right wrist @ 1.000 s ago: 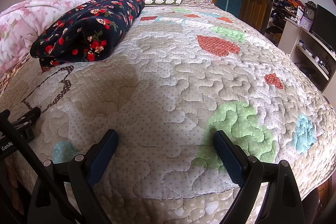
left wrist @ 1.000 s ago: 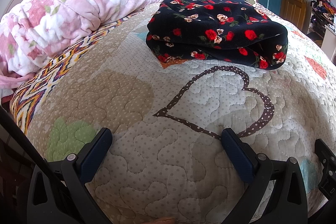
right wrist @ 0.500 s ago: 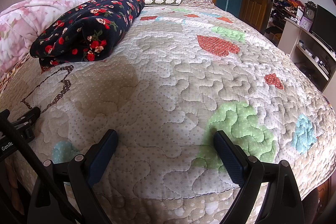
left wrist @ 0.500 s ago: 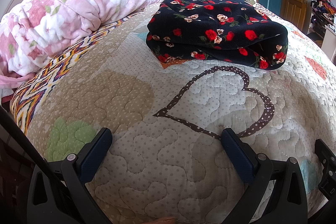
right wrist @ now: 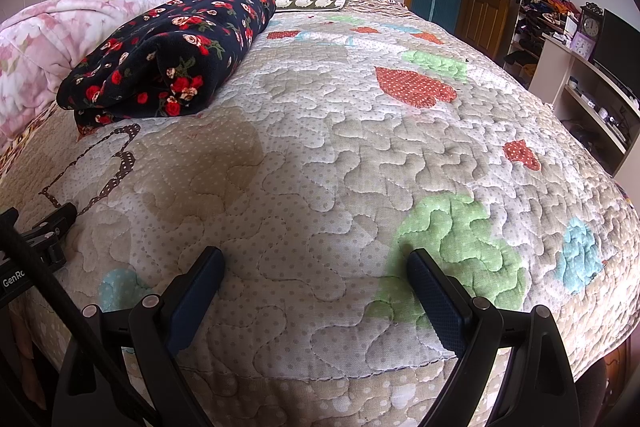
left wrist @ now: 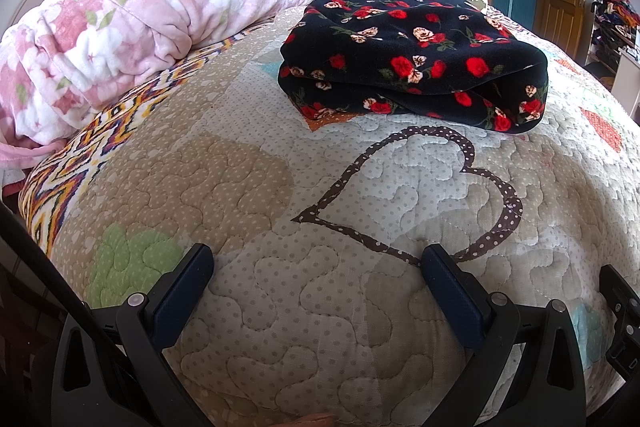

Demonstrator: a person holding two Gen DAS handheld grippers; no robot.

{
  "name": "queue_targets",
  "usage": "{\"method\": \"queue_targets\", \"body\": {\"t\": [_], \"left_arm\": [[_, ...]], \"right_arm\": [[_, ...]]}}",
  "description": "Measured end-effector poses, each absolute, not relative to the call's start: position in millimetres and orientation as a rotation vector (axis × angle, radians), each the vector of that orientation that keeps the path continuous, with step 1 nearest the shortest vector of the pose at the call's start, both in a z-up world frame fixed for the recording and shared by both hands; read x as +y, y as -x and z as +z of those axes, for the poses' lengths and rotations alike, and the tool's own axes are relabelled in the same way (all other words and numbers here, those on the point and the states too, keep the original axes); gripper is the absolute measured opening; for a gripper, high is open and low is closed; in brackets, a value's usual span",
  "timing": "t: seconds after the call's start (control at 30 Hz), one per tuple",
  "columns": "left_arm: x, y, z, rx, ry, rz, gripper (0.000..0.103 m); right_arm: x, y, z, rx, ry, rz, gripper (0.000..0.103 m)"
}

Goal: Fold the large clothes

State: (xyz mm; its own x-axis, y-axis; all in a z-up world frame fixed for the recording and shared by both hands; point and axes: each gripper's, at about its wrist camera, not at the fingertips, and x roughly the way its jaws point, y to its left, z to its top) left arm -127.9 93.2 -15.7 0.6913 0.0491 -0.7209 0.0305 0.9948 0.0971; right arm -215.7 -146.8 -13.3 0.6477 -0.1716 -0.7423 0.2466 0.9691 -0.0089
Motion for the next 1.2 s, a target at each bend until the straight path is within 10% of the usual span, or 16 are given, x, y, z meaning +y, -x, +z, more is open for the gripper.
{"method": "queue_targets", "body": {"t": [1.2], "left_arm": [[91.0, 129.3, -15.2, 0.797, -0.101, 0.021, 0.103]], "right_arm": [[-146.5, 210.2, -13.1, 0.892, -0.075, -0.260, 0.097]]}}
